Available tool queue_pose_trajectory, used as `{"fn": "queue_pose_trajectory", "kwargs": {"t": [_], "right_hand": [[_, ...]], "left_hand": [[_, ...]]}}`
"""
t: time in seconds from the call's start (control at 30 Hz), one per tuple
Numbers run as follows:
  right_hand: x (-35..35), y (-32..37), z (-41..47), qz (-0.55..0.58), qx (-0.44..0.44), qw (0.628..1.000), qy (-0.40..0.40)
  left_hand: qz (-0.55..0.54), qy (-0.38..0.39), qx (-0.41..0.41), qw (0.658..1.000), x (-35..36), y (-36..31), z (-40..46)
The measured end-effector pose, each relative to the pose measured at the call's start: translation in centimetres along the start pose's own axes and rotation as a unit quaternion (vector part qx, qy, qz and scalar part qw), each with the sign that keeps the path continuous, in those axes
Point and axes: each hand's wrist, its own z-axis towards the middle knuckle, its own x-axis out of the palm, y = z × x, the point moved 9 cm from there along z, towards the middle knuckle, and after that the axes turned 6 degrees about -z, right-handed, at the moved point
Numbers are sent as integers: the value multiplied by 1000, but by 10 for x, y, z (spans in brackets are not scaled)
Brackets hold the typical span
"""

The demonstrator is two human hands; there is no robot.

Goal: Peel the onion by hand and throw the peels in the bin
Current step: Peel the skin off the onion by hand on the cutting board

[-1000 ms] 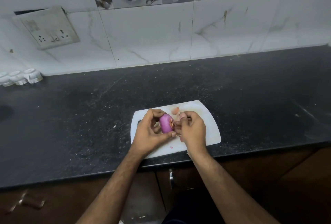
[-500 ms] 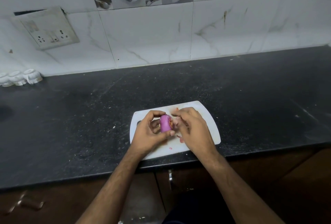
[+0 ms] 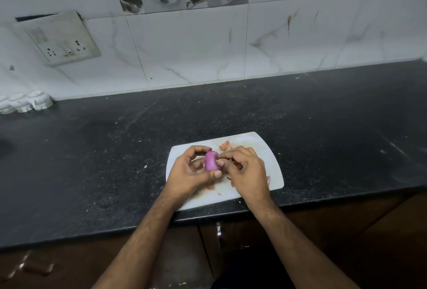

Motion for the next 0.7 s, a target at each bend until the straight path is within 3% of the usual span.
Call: {"fn": "queue_pose_trajectory", "kwargs": {"t": [0.23,0.53,0.7], "right_hand": [[3,21,-2,-156,-127,979,-12],[21,28,-4,-297,-110,949,-1],[18,24,-5,-166,-94,981,39]], "left_hand": [[17,0,7,1000,1,-3,-1],[3,-4,16,1000,0,-5,-1],[-19,-4,22,1000,-1,-6,0]]}}
